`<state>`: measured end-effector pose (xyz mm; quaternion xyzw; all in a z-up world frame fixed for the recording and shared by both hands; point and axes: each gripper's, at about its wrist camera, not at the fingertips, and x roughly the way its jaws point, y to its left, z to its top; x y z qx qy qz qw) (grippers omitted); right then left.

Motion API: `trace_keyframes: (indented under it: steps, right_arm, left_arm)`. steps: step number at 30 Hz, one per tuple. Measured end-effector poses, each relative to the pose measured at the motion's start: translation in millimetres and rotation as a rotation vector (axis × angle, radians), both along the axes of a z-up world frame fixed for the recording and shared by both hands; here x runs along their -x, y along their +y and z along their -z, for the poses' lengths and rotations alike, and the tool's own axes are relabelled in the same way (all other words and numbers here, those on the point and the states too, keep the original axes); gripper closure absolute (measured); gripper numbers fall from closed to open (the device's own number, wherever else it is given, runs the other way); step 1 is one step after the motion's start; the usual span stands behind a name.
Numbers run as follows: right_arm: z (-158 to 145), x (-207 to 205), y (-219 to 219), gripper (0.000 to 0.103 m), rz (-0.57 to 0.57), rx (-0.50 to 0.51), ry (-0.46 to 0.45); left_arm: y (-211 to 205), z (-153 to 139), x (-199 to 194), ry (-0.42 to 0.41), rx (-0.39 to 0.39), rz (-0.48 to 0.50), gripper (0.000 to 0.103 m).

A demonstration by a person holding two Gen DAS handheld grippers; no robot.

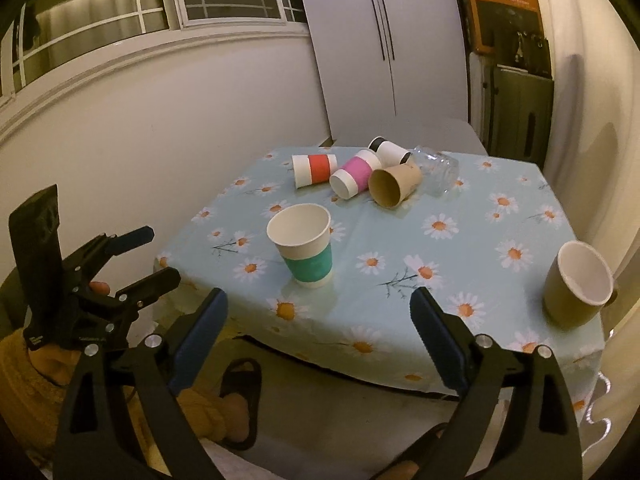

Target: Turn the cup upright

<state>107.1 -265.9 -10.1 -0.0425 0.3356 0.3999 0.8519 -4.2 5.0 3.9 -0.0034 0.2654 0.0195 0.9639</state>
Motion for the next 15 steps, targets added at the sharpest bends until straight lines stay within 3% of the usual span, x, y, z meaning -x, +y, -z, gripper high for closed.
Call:
trace_keyframes:
  steps: [9, 15]
  right_arm:
    - [17.1, 3.0, 5.8, 0.012, 0.012, 0.051, -0.033]
    - [23.9, 7.6, 12.3, 0.012, 0.007, 0.103, -0.084]
  left_arm:
    - [17.6, -2.2, 11.4, -0.015, 0.082, 0.000, 0.006]
    - [15.5, 0.9, 8.5, 0.007, 0.085, 0.006, 0.006]
